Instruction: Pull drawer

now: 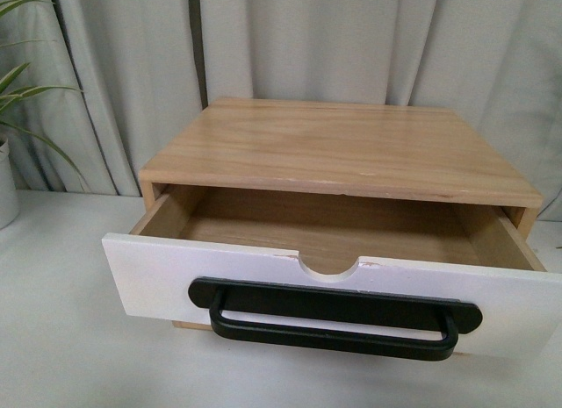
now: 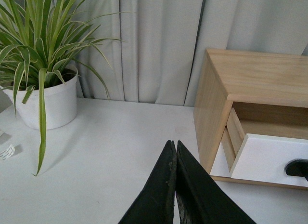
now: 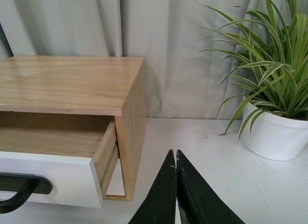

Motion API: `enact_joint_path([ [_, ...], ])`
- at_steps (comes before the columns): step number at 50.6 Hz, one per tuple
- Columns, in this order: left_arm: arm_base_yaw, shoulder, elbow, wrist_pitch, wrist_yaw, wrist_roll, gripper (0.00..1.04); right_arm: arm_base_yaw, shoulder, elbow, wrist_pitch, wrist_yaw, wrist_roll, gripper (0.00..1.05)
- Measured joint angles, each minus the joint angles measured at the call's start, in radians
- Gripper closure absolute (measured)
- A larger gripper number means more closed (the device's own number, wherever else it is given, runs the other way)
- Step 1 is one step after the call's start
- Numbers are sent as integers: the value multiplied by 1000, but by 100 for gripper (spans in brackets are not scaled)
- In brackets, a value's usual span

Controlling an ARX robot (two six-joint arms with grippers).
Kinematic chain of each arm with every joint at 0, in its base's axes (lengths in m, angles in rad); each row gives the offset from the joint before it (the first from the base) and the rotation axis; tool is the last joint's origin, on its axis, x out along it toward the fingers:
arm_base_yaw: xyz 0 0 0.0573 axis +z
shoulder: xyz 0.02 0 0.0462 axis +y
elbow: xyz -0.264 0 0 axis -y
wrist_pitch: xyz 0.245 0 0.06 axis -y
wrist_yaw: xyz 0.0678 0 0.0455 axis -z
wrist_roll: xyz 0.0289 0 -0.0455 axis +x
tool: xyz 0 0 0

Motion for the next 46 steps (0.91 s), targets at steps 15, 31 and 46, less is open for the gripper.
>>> enact_joint_path([
  [15,0,-195,0,-197,0,0,101,0,-172,1,-209,0,0,103],
  [31,0,-201,0,-201,0,0,101,0,-217,1,-222,0,0,103],
  [46,0,-201,0,-201,0,0,48,0,-217,1,-222,0,0,61],
])
